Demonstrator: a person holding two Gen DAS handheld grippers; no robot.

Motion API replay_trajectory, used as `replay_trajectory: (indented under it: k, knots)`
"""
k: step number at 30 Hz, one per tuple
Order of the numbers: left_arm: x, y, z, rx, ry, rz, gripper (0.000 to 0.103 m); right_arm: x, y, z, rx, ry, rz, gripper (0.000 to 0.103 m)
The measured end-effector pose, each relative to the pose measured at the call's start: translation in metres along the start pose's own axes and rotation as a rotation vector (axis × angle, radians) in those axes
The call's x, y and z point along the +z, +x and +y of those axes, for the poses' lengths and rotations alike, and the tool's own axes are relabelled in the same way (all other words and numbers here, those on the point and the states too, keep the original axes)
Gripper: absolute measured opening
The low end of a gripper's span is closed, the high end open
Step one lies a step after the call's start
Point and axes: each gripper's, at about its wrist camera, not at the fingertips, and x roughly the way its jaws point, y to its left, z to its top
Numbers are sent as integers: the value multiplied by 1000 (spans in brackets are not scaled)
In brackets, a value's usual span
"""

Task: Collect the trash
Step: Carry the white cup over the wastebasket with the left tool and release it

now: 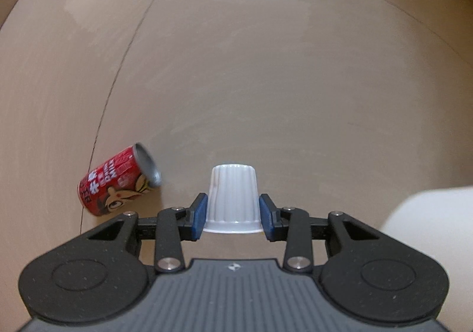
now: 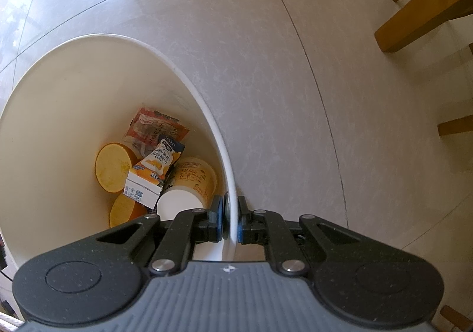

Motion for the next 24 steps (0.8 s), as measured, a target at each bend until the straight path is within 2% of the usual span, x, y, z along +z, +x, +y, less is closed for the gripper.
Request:
replay_trajectory:
  k: [6, 12, 19, 24]
  knots:
    - [1, -48, -18, -29, 149, -20, 36, -2, 0, 2, -5, -14, -7, 11]
    - [3, -103, -44, -96, 321, -13, 36, -2, -1, 3, -2, -16, -4, 11]
    - [-10, -184, -88, -174, 557, -74, 36, 0, -2, 3, -1, -19, 1, 11]
    - [-21, -235, -122, -247, 668, -113, 36, -1, -1, 2, -4, -19, -2, 11]
